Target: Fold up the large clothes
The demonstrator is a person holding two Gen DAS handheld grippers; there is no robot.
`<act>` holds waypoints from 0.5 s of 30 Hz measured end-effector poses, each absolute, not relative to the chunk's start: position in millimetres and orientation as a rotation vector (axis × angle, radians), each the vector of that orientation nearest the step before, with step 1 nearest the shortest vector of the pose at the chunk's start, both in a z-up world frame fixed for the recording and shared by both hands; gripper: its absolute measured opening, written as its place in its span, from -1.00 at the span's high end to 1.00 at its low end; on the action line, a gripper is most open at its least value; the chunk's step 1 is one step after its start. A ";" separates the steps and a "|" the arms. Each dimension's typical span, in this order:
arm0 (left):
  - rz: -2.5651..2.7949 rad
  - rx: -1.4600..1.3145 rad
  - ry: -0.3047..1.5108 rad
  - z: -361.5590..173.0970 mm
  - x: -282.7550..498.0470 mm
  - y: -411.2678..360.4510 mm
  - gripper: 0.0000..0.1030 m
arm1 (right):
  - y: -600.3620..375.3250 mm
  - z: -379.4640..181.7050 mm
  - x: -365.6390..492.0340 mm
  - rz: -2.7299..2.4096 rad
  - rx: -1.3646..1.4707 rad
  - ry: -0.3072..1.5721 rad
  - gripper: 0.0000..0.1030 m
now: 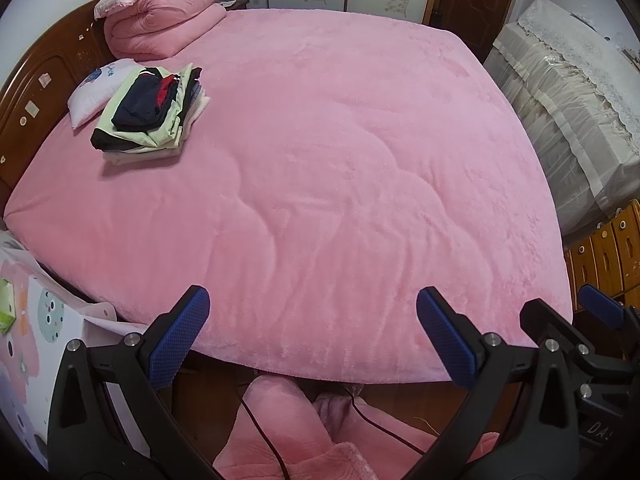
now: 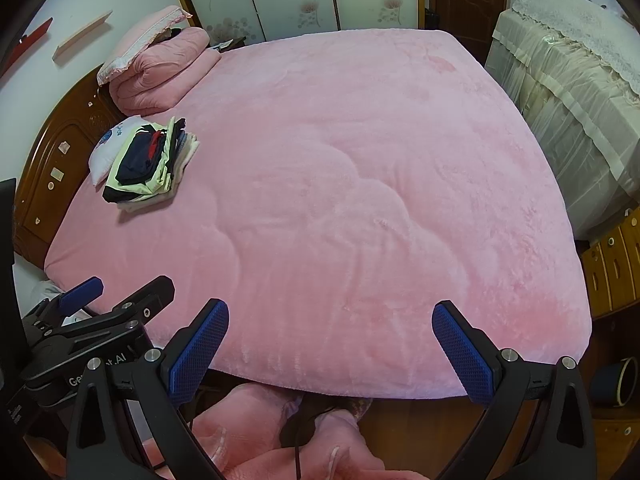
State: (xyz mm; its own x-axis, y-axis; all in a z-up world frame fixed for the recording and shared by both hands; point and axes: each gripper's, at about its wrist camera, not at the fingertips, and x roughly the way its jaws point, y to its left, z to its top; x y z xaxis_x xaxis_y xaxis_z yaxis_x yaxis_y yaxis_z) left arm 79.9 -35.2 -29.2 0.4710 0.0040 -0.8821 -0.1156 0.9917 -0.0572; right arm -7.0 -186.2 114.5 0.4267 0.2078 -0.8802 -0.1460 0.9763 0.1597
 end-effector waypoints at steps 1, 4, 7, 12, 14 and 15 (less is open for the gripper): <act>0.073 -0.113 1.079 -29.8 80.1 -35.0 -0.99 | -186.5 114.4 -6.7 0.221 0.061 1.109 -0.99; 0.069 -0.109 1.076 -29.3 80.5 -35.1 -0.99 | -187.1 114.2 -5.9 0.222 0.061 1.110 -0.99; 0.070 -0.109 1.076 -29.1 80.8 -36.4 -0.99 | -188.1 114.5 -4.8 0.223 0.060 1.111 -0.99; 0.072 -0.107 1.078 -28.6 81.3 -38.2 -0.99 | -188.5 114.3 -4.5 0.221 0.059 1.112 -0.99; 0.073 -0.110 1.078 -28.7 81.4 -38.7 -0.99 | -189.3 114.4 -4.1 0.219 0.061 1.113 -0.99; 0.075 -0.110 1.078 -28.7 81.3 -38.7 -0.99 | -189.6 114.3 -3.8 0.220 0.061 1.114 -0.99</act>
